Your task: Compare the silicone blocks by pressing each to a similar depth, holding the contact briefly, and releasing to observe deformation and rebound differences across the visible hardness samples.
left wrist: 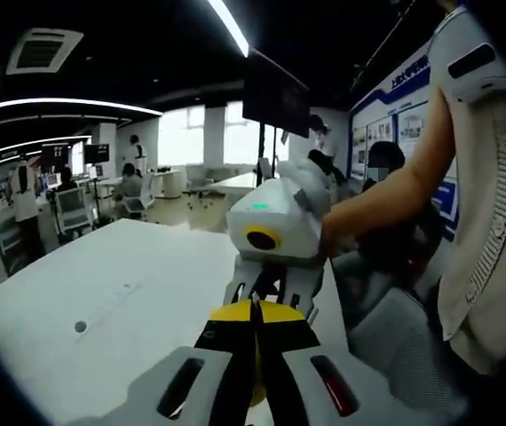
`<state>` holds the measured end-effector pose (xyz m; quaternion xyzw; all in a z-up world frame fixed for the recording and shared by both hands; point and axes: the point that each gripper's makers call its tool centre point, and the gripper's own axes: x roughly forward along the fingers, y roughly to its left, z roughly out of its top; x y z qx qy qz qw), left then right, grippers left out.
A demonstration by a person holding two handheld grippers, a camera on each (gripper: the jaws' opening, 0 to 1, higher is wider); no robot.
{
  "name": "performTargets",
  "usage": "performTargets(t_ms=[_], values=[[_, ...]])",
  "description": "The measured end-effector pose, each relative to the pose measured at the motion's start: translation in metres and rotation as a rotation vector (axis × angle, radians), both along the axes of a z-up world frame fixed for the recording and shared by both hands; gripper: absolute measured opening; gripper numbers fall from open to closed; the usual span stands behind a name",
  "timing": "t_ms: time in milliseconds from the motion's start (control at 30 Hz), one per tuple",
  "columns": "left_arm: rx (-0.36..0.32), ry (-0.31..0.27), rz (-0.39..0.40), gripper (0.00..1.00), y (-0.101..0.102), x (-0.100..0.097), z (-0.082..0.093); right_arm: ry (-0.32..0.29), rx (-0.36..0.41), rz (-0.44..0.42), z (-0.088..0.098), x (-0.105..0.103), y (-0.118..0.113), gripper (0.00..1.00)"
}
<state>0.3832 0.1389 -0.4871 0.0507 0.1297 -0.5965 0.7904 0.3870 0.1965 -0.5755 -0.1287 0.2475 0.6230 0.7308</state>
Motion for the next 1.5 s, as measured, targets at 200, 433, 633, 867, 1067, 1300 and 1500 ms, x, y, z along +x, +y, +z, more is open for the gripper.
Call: performTargets(t_ms=[200, 433, 633, 867, 1067, 1300, 1500], values=[[-0.004, 0.011, 0.011, 0.0, 0.003, 0.002, -0.002, -0.04, 0.001, 0.002, -0.001, 0.004, 0.002, 0.12], [-0.014, 0.032, 0.032, 0.0, 0.005, 0.004, -0.005, -0.173, -0.018, 0.037, -0.003, 0.011, 0.003, 0.17], [-0.038, 0.065, 0.069, 0.0, 0.013, 0.009, -0.007, -0.17, -0.012, 0.014, -0.005, 0.012, 0.001, 0.31], [-0.048, 0.089, 0.096, 0.0, 0.02, 0.009, -0.011, -0.169, 0.023, -0.03, 0.002, 0.015, -0.001, 0.41], [-0.04, 0.105, 0.114, 0.0, 0.024, 0.01, -0.019, -0.166, 0.063, -0.06, 0.013, 0.015, -0.002, 0.49], [-0.05, 0.129, 0.14, 0.0, 0.027, 0.016, -0.025, -0.18, 0.059, -0.083, 0.018, 0.017, -0.008, 0.59], [-0.047, 0.148, 0.172, 0.0, 0.03, 0.024, -0.031, -0.174, 0.06, -0.104, 0.02, 0.016, -0.015, 0.64]])
